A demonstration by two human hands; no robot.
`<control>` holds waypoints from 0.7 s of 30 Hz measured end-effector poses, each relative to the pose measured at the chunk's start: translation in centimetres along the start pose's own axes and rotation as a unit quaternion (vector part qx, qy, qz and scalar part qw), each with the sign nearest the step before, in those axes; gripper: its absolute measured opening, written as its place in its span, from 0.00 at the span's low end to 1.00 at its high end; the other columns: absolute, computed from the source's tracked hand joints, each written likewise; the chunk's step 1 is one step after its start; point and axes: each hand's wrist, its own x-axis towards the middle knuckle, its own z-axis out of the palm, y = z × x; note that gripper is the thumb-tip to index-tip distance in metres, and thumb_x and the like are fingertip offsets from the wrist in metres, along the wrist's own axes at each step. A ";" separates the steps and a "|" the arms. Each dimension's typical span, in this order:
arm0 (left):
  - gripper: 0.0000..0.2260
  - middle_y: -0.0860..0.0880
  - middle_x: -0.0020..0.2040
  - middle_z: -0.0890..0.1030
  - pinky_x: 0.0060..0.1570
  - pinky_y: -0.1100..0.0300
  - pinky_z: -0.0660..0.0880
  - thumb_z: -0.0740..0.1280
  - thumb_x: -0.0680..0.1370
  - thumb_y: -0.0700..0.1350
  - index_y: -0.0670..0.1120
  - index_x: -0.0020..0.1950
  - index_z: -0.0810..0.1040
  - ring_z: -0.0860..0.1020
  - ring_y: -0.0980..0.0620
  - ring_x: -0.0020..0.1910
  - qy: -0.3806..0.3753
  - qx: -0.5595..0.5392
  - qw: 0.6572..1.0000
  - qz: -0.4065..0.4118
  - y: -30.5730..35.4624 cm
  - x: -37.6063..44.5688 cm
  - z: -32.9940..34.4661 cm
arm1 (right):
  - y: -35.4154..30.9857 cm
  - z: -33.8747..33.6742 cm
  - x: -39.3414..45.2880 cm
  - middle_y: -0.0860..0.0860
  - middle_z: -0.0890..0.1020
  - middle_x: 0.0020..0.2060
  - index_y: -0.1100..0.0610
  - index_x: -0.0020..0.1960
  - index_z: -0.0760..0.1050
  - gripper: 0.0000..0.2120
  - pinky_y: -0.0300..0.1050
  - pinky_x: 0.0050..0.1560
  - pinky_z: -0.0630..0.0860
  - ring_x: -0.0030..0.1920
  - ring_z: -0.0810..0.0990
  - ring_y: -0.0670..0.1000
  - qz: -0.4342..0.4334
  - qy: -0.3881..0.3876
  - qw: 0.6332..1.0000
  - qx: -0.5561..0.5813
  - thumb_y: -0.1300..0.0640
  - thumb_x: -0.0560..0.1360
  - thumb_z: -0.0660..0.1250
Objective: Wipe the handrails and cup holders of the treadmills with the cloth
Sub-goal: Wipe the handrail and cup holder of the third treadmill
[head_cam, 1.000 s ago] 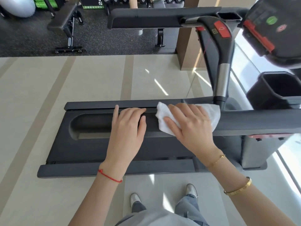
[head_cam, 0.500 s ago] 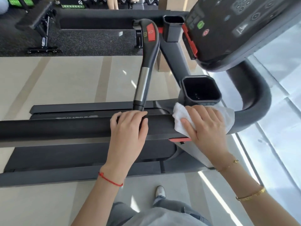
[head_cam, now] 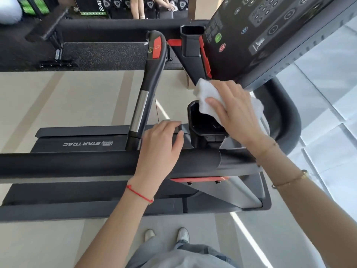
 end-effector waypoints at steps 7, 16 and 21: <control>0.18 0.50 0.65 0.77 0.63 0.55 0.67 0.59 0.82 0.51 0.46 0.70 0.72 0.74 0.50 0.62 -0.041 -0.002 0.999 -0.022 0.0 3.0 1.3 | 1.9 4.0 3.8 0.55 0.74 0.59 0.53 0.72 0.66 0.20 0.52 0.56 0.66 0.59 0.73 0.59 -0.053 -0.212 0.974 -0.064 0.47 0.82 0.56; 0.21 0.49 0.67 0.75 0.64 0.51 0.69 0.57 0.83 0.52 0.46 0.73 0.68 0.73 0.50 0.65 -0.084 -0.014 0.996 -0.014 -0.3 4.0 2.2 | 2.7 4.1 3.8 0.57 0.75 0.54 0.56 0.67 0.70 0.16 0.55 0.55 0.70 0.53 0.75 0.61 -0.038 -0.202 0.976 -0.070 0.56 0.80 0.61; 0.22 0.49 0.67 0.75 0.65 0.51 0.69 0.56 0.83 0.53 0.46 0.75 0.66 0.73 0.50 0.65 -0.095 -0.020 0.995 -0.011 -0.4 4.0 2.4 | 2.4 4.2 4.0 0.56 0.75 0.57 0.54 0.71 0.68 0.18 0.54 0.57 0.69 0.54 0.74 0.59 -0.059 -0.215 0.974 -0.050 0.56 0.81 0.60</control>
